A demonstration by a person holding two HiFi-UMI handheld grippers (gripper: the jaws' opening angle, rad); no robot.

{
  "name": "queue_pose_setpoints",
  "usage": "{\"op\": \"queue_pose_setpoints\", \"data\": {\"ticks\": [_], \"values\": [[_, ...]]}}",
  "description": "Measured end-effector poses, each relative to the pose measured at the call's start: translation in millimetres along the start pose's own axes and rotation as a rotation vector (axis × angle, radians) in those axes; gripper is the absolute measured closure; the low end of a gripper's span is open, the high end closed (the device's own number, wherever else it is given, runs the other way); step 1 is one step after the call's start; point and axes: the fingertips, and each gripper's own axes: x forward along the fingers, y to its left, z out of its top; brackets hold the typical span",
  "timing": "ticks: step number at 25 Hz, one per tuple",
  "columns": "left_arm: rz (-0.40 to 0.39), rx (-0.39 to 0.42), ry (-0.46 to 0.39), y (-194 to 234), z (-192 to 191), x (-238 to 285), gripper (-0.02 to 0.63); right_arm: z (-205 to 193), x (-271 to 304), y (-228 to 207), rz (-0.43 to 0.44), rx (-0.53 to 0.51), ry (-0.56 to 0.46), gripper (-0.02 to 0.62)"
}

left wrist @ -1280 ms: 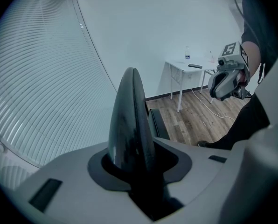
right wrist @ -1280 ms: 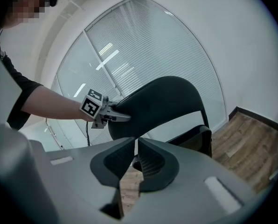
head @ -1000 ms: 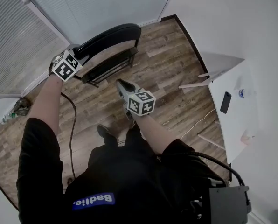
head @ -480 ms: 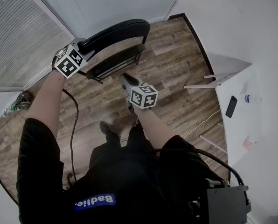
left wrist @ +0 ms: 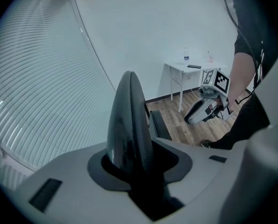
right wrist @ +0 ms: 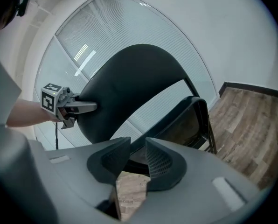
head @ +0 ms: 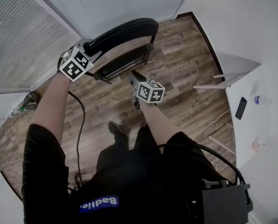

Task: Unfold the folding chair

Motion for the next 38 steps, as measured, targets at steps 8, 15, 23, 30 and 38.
{"op": "queue_pose_setpoints", "data": {"ticks": [8, 15, 23, 30, 38], "values": [[0.002, -0.005, 0.003, 2.1, -1.8, 1.9, 0.471, 4.0, 27.2, -19.9, -0.019, 0.097, -0.013, 0.491], [-0.003, -0.009, 0.004, 1.4, -5.5, -1.8, 0.471, 3.1, 46.6, -35.5, -0.054, 0.183, -0.011, 0.462], [-0.006, -0.007, 0.004, 0.8, -5.2, -1.5, 0.471, 6.3, 64.6, -51.5, -0.066, 0.305, -0.021, 0.436], [-0.006, -0.012, 0.008, 2.5, -6.9, -1.5, 0.471, 11.6, 83.6, -60.3, -0.052, 0.417, -0.037, 0.403], [-0.009, -0.014, 0.009, -2.6, -4.2, -1.1, 0.471, 14.6, 102.0, -64.0, -0.050, 0.458, -0.027, 0.385]]}}
